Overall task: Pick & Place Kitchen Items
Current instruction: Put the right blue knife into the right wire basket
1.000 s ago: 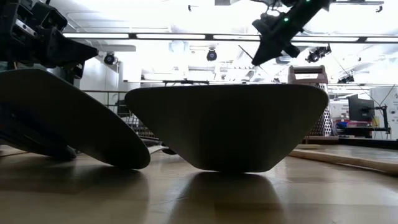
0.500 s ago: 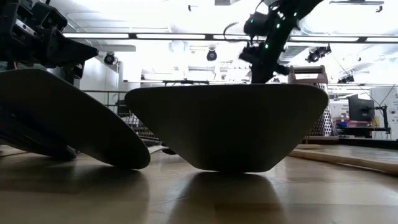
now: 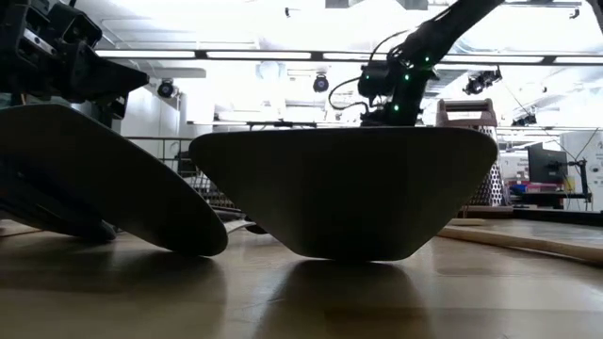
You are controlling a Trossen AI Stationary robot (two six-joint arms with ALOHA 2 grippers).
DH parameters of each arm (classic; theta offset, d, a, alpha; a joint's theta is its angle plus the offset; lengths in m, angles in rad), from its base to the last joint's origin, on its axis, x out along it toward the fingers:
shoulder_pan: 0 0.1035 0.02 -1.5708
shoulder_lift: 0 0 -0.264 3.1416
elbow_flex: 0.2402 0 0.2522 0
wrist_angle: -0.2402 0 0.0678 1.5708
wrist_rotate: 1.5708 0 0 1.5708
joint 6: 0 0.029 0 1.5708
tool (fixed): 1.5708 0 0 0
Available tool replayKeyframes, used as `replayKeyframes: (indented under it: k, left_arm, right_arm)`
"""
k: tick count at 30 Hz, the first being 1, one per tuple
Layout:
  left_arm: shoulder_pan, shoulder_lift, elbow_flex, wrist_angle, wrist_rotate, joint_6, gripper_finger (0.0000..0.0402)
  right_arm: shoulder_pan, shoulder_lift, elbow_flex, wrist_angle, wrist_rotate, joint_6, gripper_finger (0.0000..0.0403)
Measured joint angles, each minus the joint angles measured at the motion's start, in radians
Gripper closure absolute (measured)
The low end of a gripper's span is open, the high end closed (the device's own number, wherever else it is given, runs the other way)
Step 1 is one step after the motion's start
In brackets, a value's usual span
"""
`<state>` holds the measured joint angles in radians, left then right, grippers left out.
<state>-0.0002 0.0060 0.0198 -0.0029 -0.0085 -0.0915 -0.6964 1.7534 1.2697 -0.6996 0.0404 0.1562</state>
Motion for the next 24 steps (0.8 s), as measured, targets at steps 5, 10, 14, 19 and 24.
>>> replayKeyframes:
  k: [5,10,14,19,24]
  left_arm:
    - [0.0,0.0,0.0,0.0,0.0,0.0,0.0398]
    - [0.0,0.0,0.0,0.0,0.0,0.0,0.0398]
    - [0.0,0.0,0.0,0.0,0.0,0.0,0.0398]
    - [0.0,0.0,0.0,0.0,0.0,0.0,0.0398]
    - [0.0,0.0,0.0,0.0,0.0,0.0,0.0398]
  right_arm:
    - [-0.008,0.044,0.0,-0.001,-0.018,-0.038,0.0375]
    - [-0.022,0.081,0.0,0.008,-0.022,-0.056,0.0375]
    - [-0.027,0.108,0.0,0.023,-0.025,-0.066,0.0374]
    - [-0.031,0.135,0.0,0.033,-0.023,-0.077,0.0374]
    - [-0.033,0.152,0.0,0.041,-0.024,-0.066,0.0374]
